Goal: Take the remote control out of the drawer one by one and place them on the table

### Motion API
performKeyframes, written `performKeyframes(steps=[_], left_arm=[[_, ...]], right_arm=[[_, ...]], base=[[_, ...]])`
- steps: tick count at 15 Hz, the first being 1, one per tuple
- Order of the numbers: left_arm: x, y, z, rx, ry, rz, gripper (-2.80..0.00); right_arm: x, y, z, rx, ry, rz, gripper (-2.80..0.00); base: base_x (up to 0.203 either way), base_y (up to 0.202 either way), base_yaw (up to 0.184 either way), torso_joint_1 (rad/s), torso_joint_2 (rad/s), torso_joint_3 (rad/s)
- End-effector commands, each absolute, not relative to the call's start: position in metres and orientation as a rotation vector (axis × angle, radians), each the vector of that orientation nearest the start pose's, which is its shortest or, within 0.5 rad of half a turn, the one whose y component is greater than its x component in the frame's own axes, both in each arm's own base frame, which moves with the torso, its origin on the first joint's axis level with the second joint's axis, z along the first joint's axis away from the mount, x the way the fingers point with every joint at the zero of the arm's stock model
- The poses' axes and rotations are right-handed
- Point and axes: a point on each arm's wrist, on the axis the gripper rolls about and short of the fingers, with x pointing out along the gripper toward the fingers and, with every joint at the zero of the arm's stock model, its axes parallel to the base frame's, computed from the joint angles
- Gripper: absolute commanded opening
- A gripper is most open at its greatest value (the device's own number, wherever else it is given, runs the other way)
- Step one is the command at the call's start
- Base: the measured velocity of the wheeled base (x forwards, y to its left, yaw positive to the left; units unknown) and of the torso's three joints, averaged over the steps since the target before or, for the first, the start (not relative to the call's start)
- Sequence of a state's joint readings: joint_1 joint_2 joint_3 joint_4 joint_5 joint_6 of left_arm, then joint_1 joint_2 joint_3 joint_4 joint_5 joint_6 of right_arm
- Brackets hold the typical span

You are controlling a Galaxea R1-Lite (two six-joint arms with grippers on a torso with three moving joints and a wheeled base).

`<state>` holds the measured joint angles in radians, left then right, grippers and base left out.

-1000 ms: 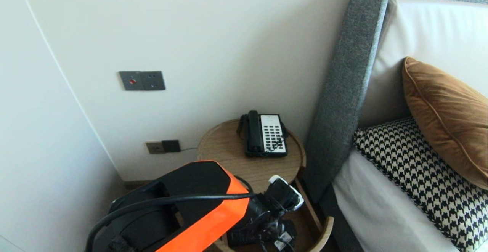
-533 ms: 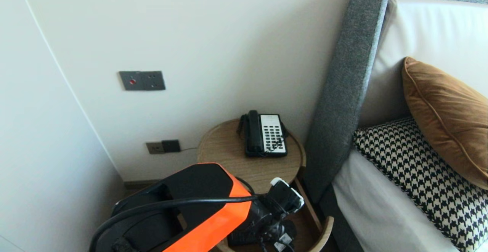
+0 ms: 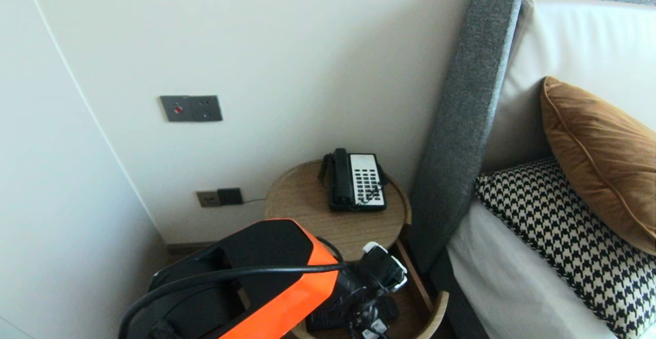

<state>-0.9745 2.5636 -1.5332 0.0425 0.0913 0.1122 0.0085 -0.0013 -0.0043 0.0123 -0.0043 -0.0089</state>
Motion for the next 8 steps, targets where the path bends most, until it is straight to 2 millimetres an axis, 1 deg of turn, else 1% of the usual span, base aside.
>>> performKeyframes(steps=[1,8], left_arm=[[0.2572,-0.375,-0.0332,0.677,0.915,-0.859,0.0],[0.2616,-0.3802,-0.0322,0.732,0.943,-0.871,0.0]], right_arm=[[-0.0235,-0.0003,0.0754,-0.009,0.003,0.005,-2.8],[-0.0235,-0.0003,0.0754,-0.009,0.003,0.005,-2.8]], base=[[0.0,0.0,0.0,0.0,0.0,0.0],[0.0,0.0,0.0,0.0,0.0,0.0]])
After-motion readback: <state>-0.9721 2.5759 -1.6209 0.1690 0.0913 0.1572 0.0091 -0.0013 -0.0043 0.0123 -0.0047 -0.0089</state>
